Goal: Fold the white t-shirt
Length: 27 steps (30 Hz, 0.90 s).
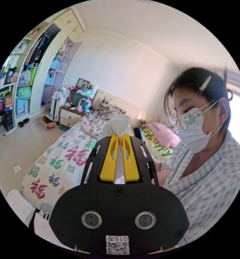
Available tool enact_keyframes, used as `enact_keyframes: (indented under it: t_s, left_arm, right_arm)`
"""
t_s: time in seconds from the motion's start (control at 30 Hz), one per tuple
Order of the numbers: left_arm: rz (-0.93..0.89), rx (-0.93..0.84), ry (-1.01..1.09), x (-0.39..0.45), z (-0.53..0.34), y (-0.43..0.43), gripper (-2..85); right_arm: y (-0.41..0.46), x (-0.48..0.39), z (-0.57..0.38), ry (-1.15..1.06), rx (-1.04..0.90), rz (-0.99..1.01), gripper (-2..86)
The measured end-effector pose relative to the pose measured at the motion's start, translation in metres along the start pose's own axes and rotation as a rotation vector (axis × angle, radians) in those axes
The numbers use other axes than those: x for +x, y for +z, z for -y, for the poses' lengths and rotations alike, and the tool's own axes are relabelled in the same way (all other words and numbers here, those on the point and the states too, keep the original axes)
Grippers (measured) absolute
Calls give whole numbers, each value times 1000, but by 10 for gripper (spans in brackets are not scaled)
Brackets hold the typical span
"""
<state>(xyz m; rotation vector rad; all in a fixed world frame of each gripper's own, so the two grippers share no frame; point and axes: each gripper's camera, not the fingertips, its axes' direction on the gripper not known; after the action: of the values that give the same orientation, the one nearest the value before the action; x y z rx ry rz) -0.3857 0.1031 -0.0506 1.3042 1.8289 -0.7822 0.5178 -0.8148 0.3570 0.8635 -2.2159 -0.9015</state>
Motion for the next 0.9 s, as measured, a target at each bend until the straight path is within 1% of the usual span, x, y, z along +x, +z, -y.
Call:
enact_keyframes:
  t_s: [0.03,0.07,0.13,0.17,0.2,0.23,0.27,0.33,0.47,0.53,0.6,0.67,0.7,0.73,0.77,0.8,0.83,0.87,0.9]
  left_arm:
    - [-40,28,-45,-14,-4,8,11]
    - [-58,32,-80,-24,-8,13,14]
    - [-137,33,-270,-73,-38,45,27]
    - [-156,27,-324,-88,-49,55,31]
    - [-172,13,-439,-115,-74,75,42]
    - [-141,-19,-547,-141,-100,93,49]
    - [-108,-42,-602,-151,-112,102,52]
    - [37,-163,-700,-180,-145,131,56]
    - [117,-213,-699,-205,-149,164,70]
    - [203,-240,-686,-229,-140,186,75]
    - [231,-236,-706,-250,-135,201,73]
    - [211,-192,-763,-271,-132,212,64]
    - [179,-168,-774,-281,-129,220,53]
    - [161,-176,-776,-289,-125,229,25]
    - [139,-186,-771,-293,-123,234,12]
    - [87,-185,-766,-299,-118,241,7]
    - [50,-150,-762,-303,-114,244,6]
    - [40,-128,-758,-304,-111,243,7]
    - [41,-91,-757,-308,-106,240,14]
  right_arm:
    - [-22,-5,-13,20,-7,-92,83]
    - [-32,-7,-20,37,-8,-137,86]
    - [-64,-3,-51,154,10,-282,94]
    - [-70,-1,-59,183,13,-299,94]
    - [-80,6,-75,246,14,-323,96]
    - [-87,14,-91,320,8,-346,97]
    - [-89,19,-99,352,1,-355,98]
    - [-95,33,-124,458,-36,-385,101]
    - [-94,45,-142,520,-85,-361,109]
    - [-80,48,-139,493,-159,-313,115]
    - [-67,47,-130,439,-211,-317,120]
    - [-52,42,-118,352,-256,-353,129]
    - [-41,38,-108,284,-294,-381,132]
    - [-27,35,-101,206,-368,-418,133]
    - [-20,35,-98,173,-419,-449,129]
    - [-3,36,-97,127,-537,-516,121]
    - [9,37,-101,111,-652,-586,82]
    - [11,36,-103,96,-686,-640,62]
    - [7,27,-108,21,-692,-711,37]
